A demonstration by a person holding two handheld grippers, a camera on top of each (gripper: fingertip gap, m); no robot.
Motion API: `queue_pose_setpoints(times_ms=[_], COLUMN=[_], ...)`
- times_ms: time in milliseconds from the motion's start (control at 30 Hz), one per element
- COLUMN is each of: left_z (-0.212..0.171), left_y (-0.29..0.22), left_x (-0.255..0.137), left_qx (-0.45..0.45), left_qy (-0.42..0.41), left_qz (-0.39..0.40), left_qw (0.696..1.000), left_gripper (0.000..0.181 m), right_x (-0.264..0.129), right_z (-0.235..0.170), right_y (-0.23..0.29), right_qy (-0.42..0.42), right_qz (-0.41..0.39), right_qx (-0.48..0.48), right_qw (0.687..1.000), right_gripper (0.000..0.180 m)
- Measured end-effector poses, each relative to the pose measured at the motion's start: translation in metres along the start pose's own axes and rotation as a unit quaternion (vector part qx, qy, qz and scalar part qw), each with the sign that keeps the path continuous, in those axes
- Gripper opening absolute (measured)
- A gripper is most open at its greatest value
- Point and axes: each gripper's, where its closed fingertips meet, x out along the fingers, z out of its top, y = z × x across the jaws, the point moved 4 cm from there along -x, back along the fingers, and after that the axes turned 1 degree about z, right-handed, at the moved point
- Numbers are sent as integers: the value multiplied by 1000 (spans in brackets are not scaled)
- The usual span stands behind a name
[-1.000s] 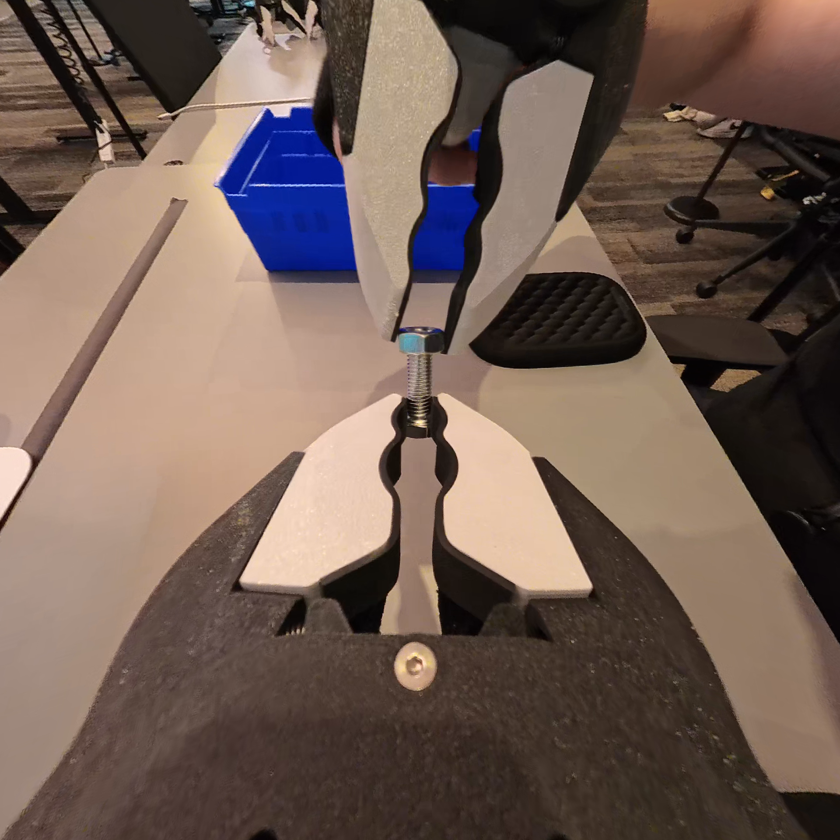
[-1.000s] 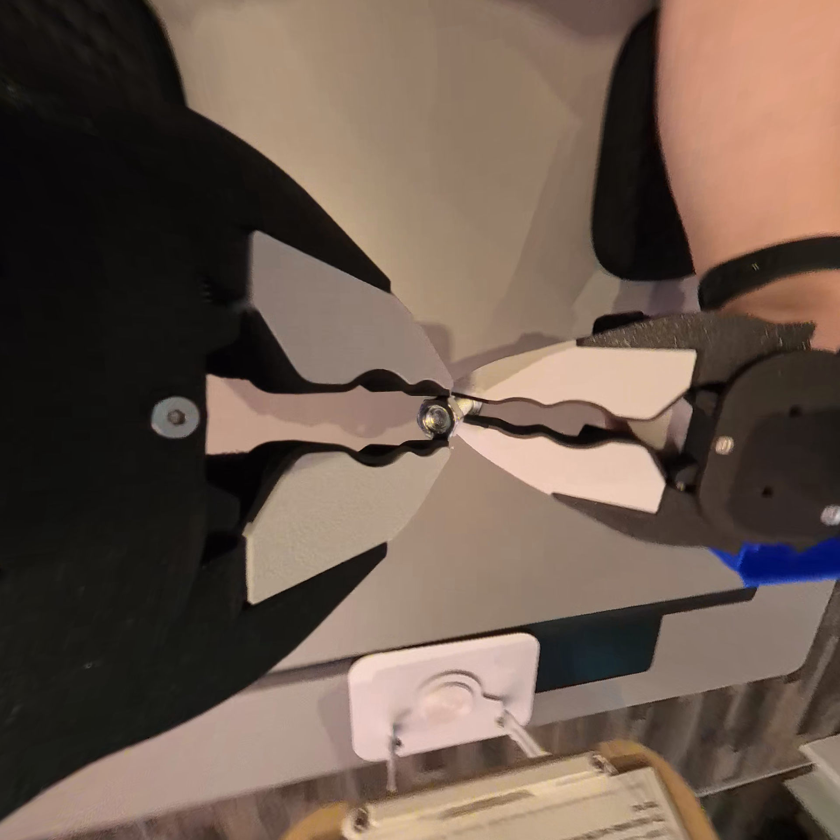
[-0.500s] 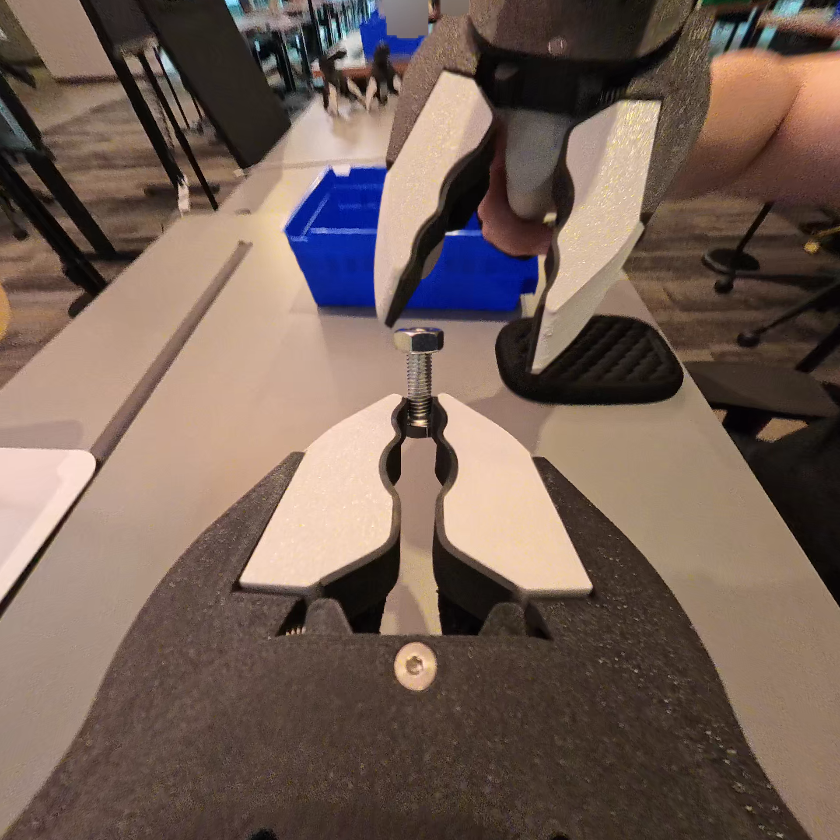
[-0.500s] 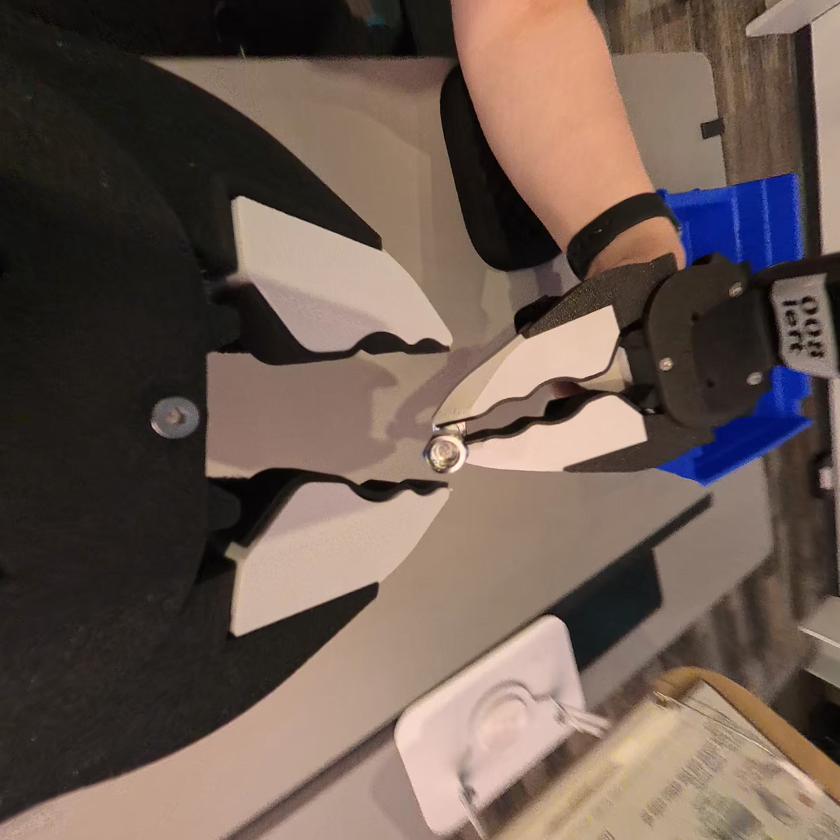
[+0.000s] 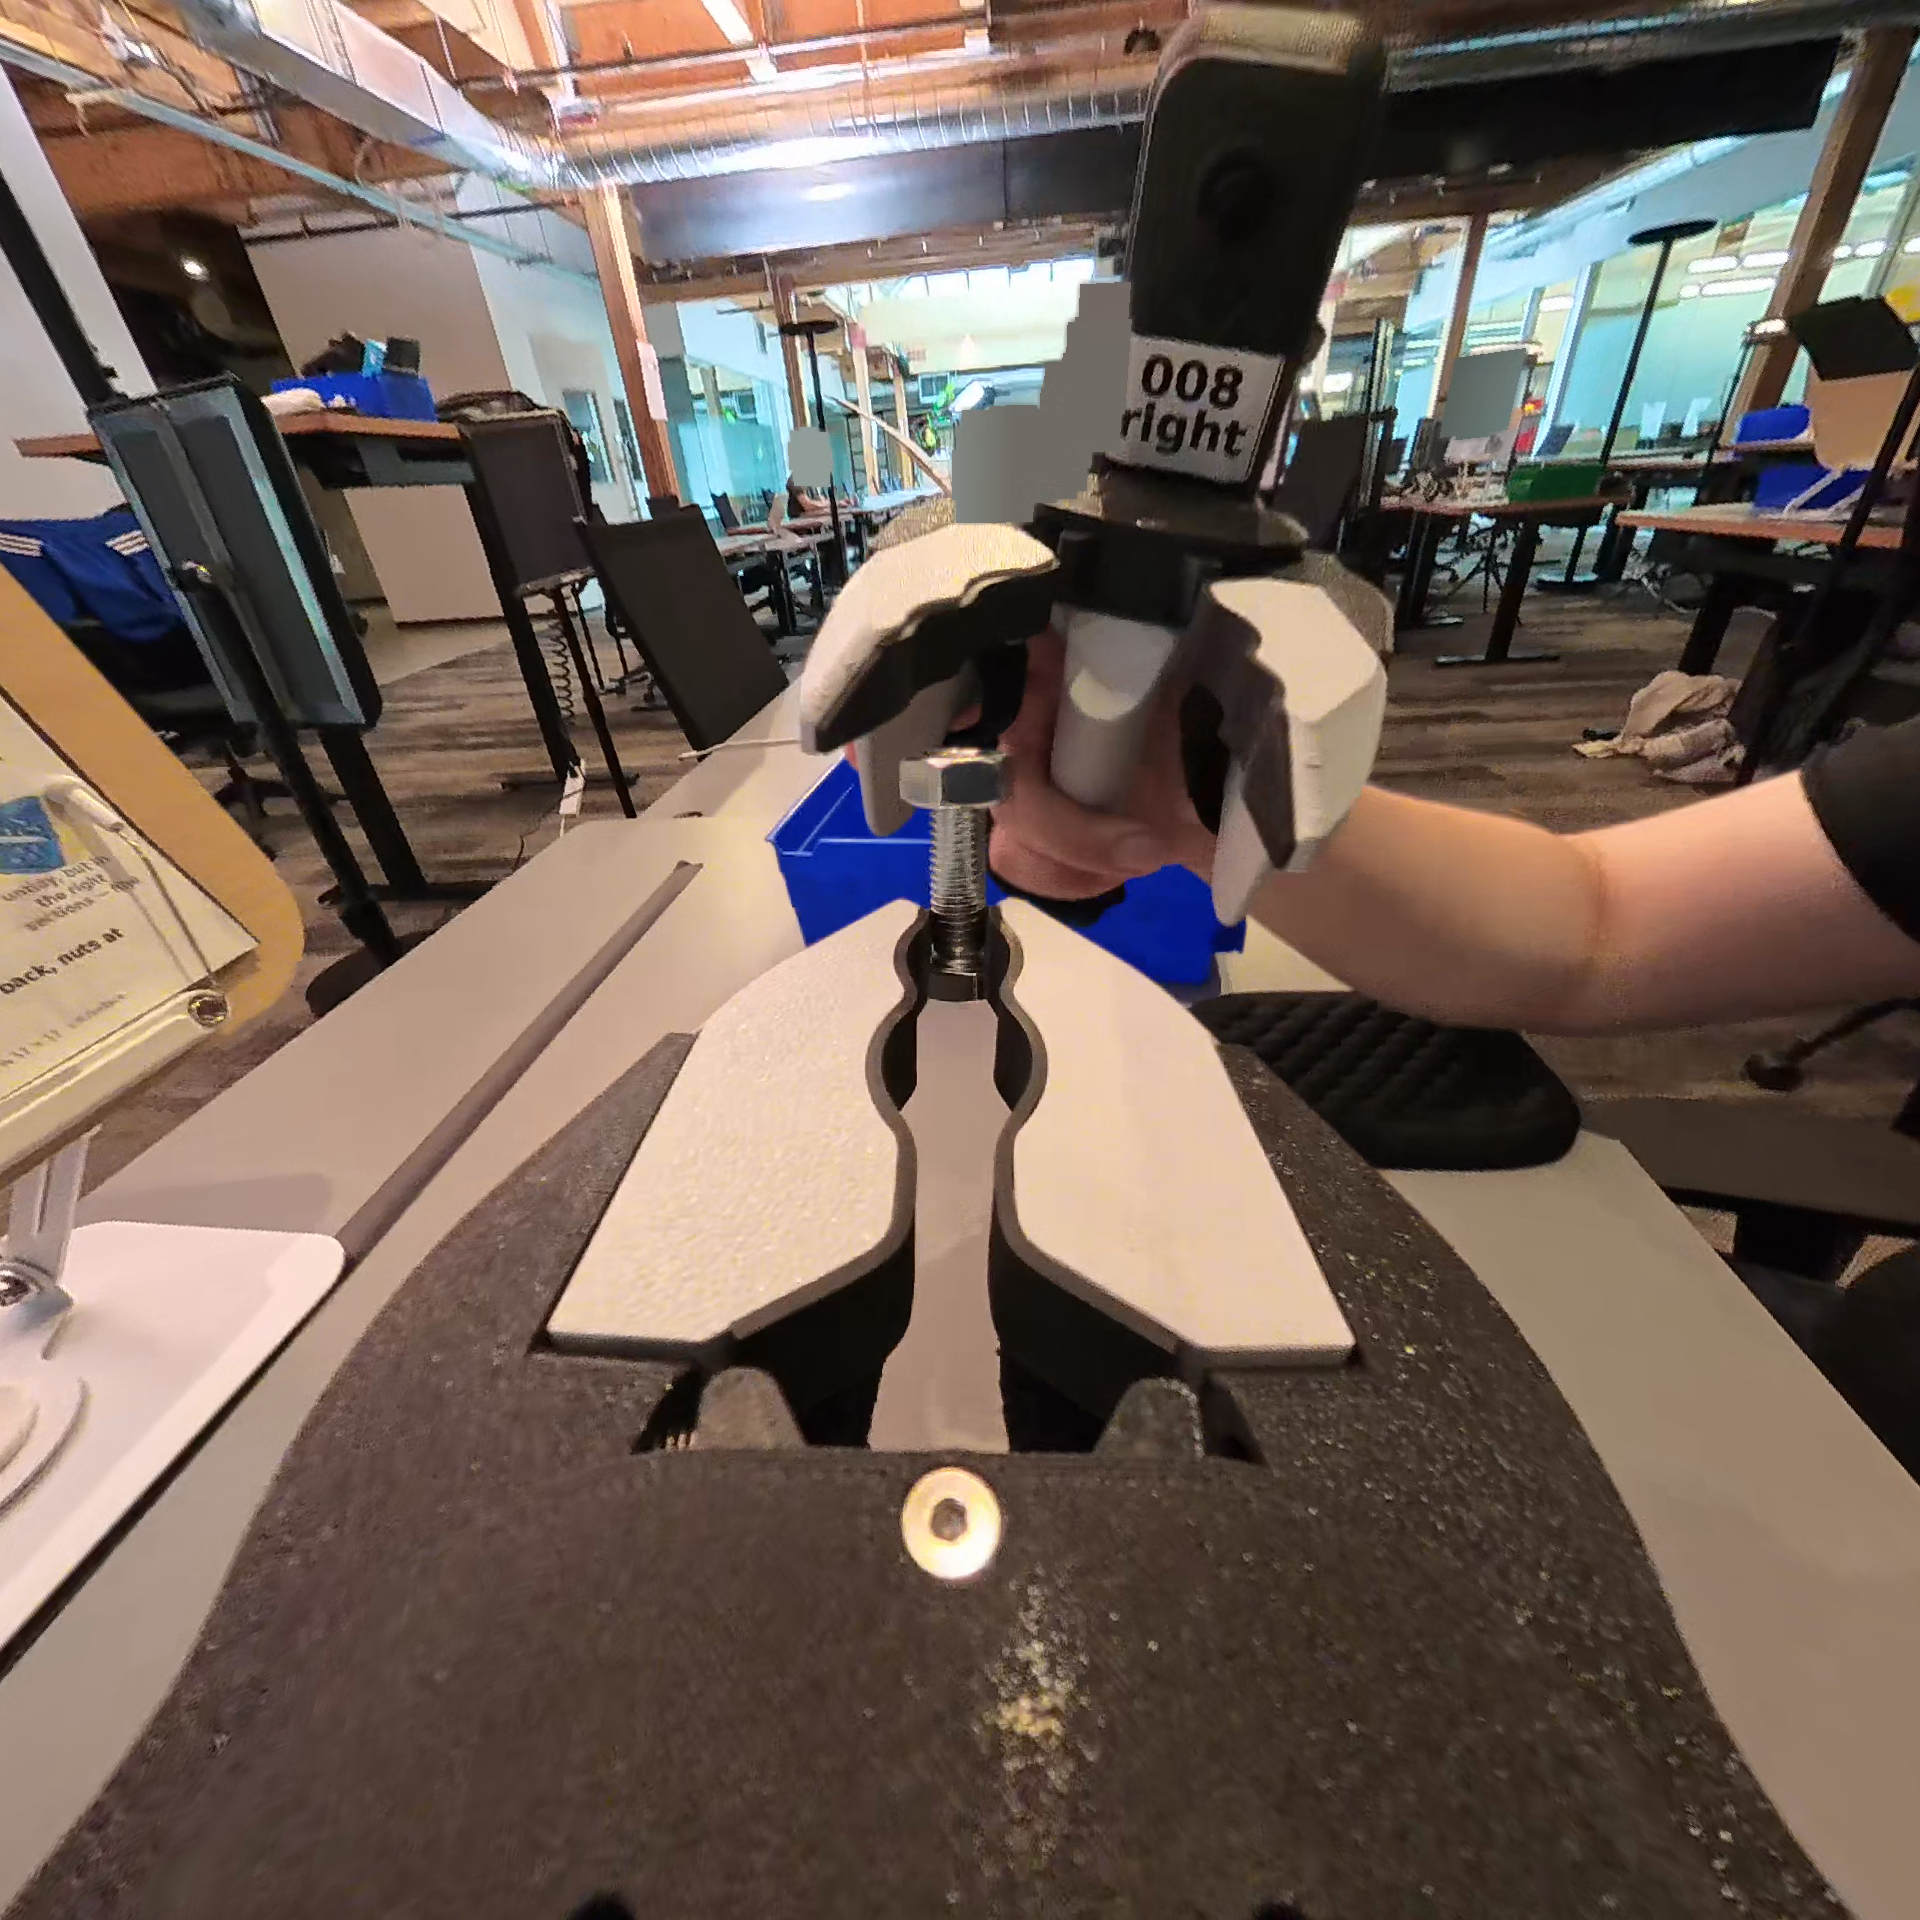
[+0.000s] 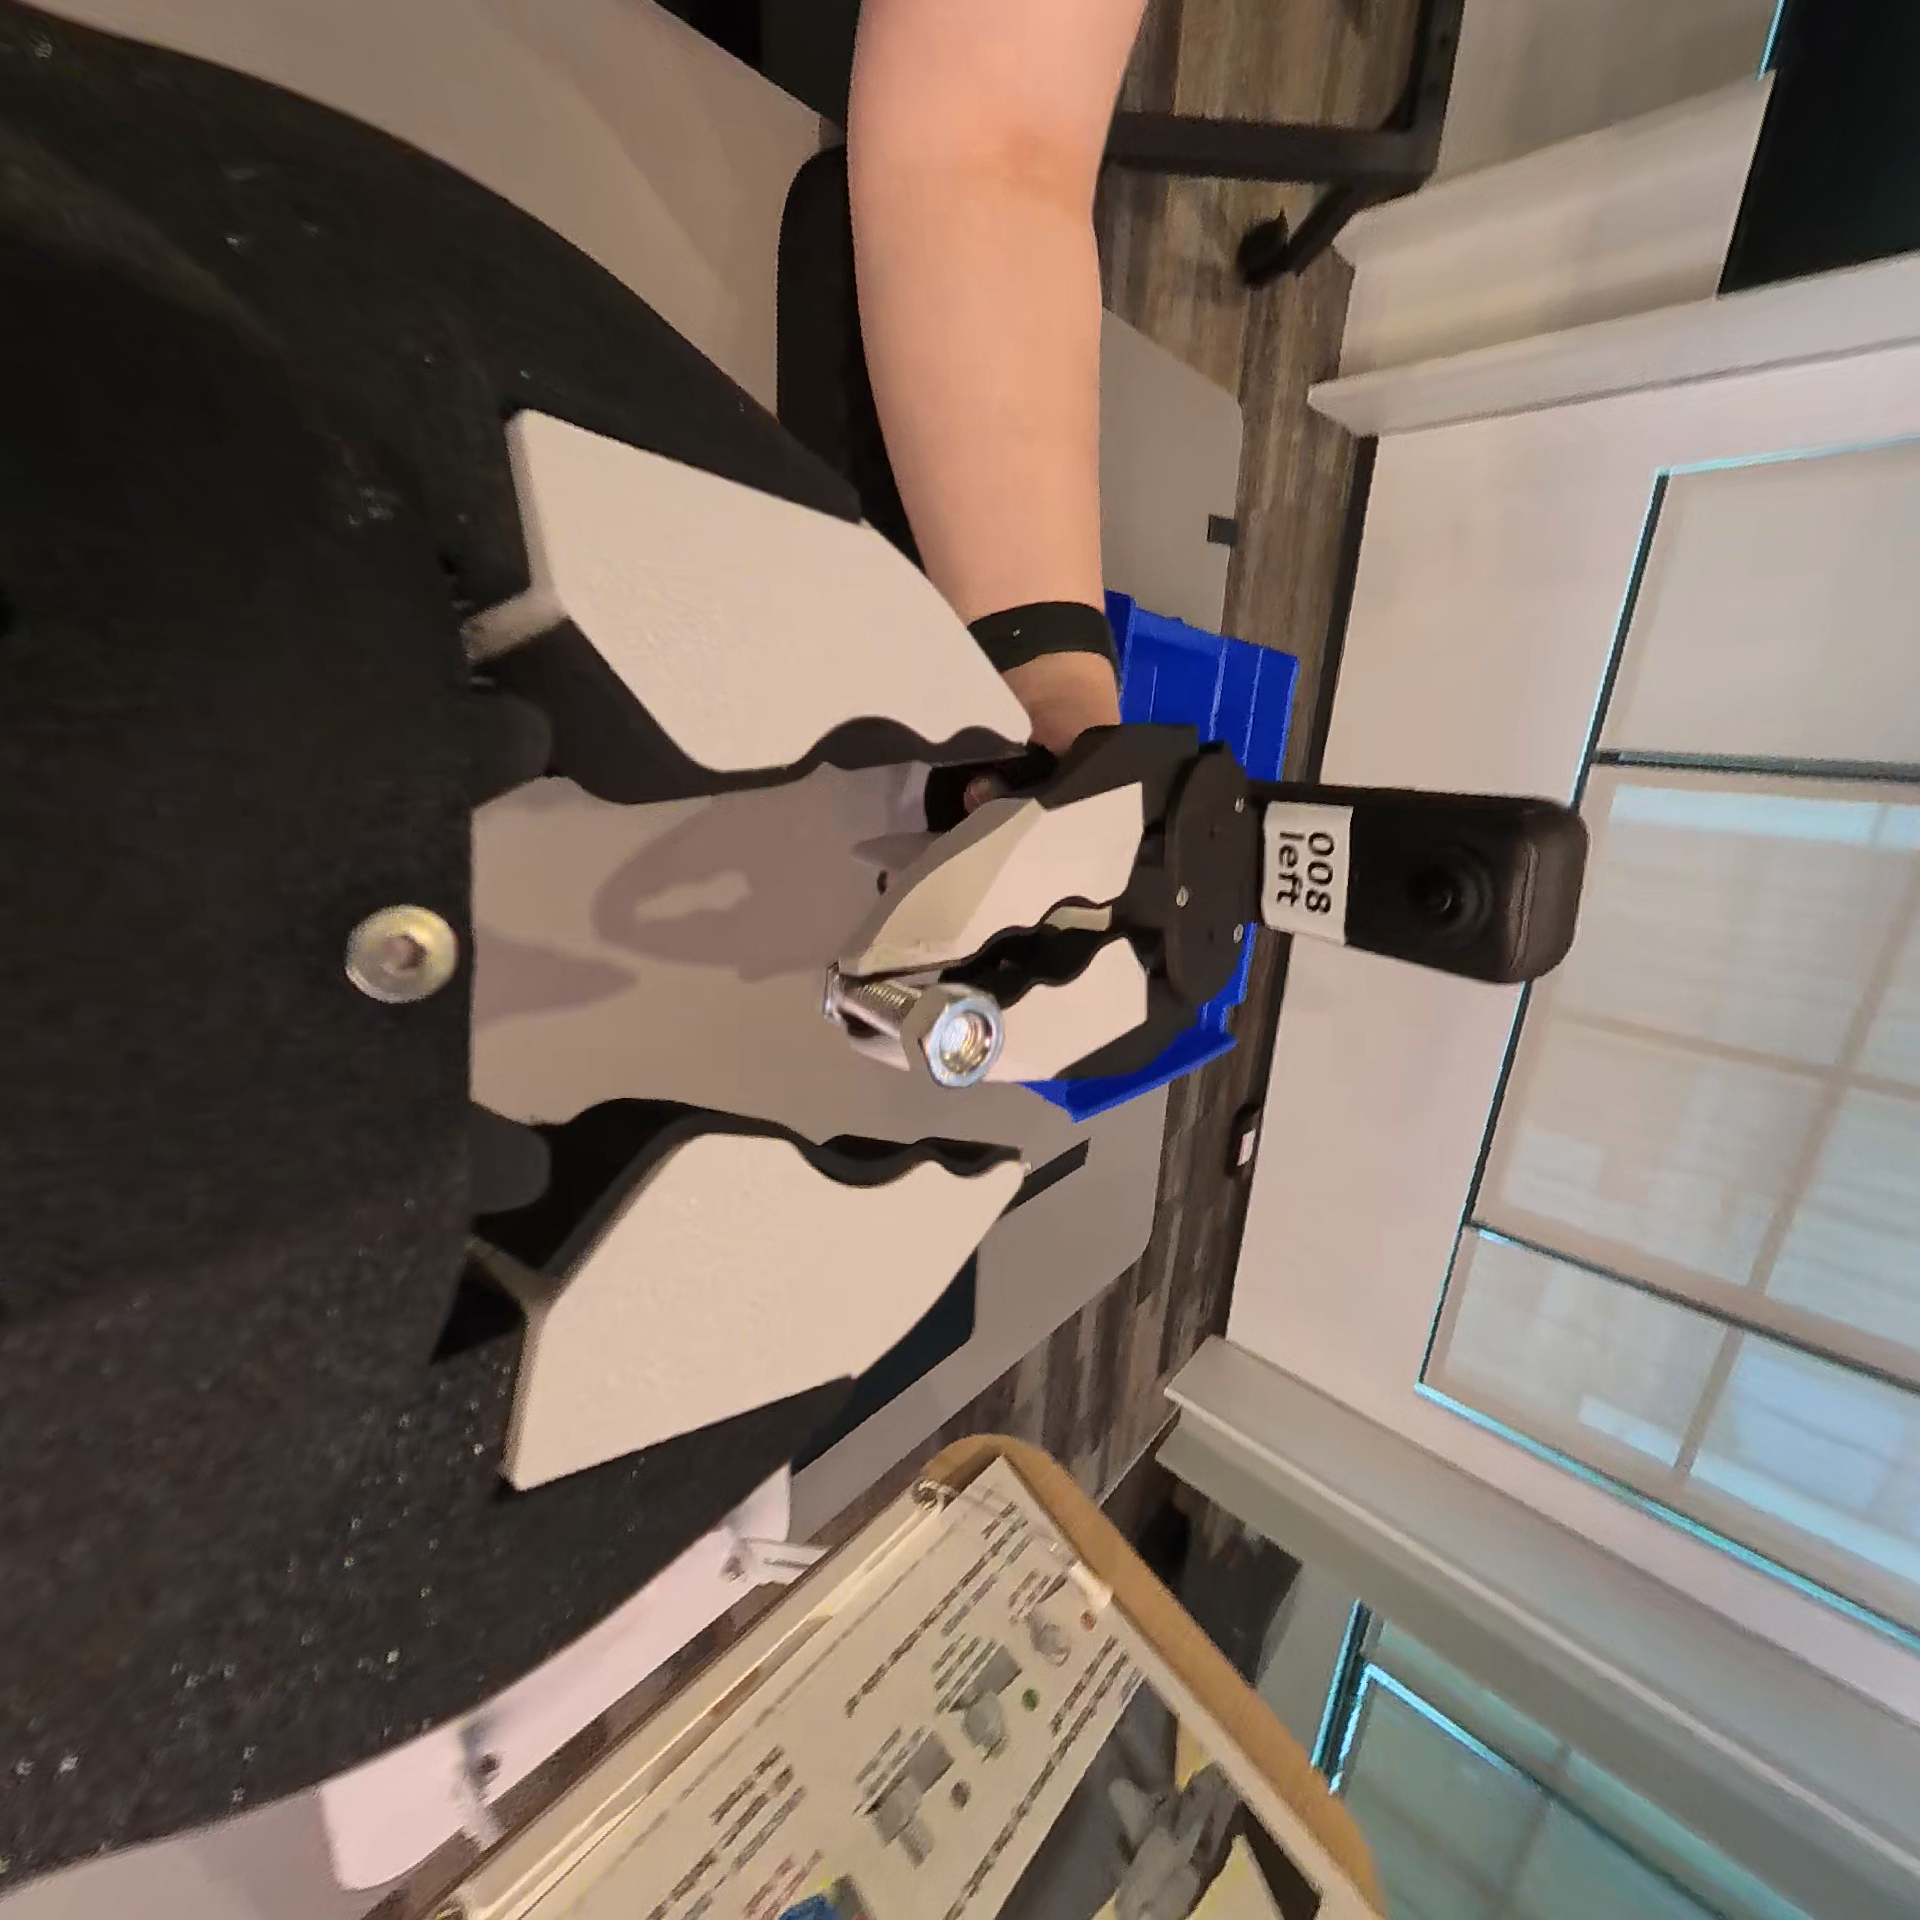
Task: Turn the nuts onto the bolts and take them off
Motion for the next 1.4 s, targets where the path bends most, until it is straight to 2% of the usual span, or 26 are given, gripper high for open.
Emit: queue_pose_setpoints(times_ms=[200,500,700,867,1133,1400], left_z=[6,9,7,6,8,10], left_y=[-1,3,-3,-12,-16,-9], left_x=[-3,-8,-2,8,10,7], left_qx=[1,-7,-7,-9,-12,-7], left_qy=[-21,-26,-20,-20,-25,-28], left_qz=[-2,9,-12,-36,-45,-14], left_qw=[1000,1000,1000,999,999,999], left_gripper=[9,9,9,9,9,9], right_x=[8,-1,-4,7,13,8], right_z=[1,-5,-4,3,1,1], right_y=[5,5,-3,14,22,21], right_qy=[-44,-41,-60,-83,-82,-92], right_qz=[26,12,-17,34,59,58], right_qx=[1,-5,-3,-8,-8,0], right_qw=[999,999,998,996,995,994], right_gripper=[64,66,79,89,90,91])
